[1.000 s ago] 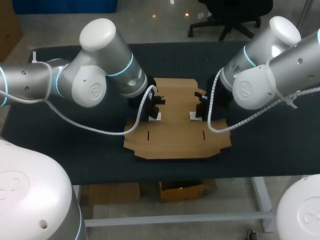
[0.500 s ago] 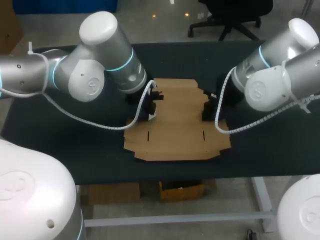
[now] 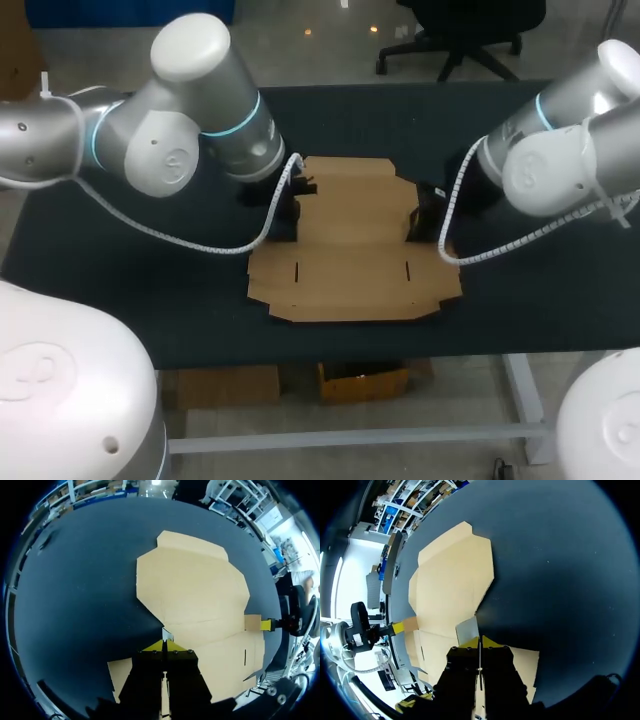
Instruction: Assemble the packaging by folding the flat box into shape, placing the metal phone stand inside, and closing the box properly
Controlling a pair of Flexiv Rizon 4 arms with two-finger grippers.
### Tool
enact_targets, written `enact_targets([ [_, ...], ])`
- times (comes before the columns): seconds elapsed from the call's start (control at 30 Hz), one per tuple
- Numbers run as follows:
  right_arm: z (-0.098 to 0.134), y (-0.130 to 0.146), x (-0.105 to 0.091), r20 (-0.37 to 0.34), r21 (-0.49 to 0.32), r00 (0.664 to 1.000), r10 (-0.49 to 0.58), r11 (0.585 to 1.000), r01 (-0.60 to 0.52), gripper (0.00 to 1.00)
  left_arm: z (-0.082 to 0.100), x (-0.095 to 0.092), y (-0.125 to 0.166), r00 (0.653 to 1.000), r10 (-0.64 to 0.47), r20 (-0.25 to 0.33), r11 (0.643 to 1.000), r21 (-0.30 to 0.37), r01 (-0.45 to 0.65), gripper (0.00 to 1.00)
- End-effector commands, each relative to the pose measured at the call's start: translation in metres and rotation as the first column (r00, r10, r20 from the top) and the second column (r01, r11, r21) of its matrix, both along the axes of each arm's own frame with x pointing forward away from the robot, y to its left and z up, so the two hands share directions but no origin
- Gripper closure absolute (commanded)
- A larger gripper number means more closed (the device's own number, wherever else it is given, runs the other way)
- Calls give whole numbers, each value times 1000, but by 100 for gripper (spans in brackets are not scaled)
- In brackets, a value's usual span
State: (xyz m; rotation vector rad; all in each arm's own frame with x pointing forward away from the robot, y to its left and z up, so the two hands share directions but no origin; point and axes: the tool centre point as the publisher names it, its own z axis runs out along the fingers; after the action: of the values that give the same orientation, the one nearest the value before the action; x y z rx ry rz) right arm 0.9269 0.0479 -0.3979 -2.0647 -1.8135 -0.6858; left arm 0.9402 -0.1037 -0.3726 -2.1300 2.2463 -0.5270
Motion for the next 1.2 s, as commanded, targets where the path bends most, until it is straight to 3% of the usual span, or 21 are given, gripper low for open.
enact_targets([
  [0.03,13,-12,-3,-21,31,999,24,999,-23,100,13,-12,9,1000,28,11,1000,8,-28,100],
  [0.53,37,-30,-23,-62,26,997,53,998,-51,100,34,-35,26,994,106,-10,994,-1,-106,100],
  [1.2,60,-25,-68,-71,-3,992,106,994,-107,100,50,-88,33,988,138,-75,990,-24,-140,100],
])
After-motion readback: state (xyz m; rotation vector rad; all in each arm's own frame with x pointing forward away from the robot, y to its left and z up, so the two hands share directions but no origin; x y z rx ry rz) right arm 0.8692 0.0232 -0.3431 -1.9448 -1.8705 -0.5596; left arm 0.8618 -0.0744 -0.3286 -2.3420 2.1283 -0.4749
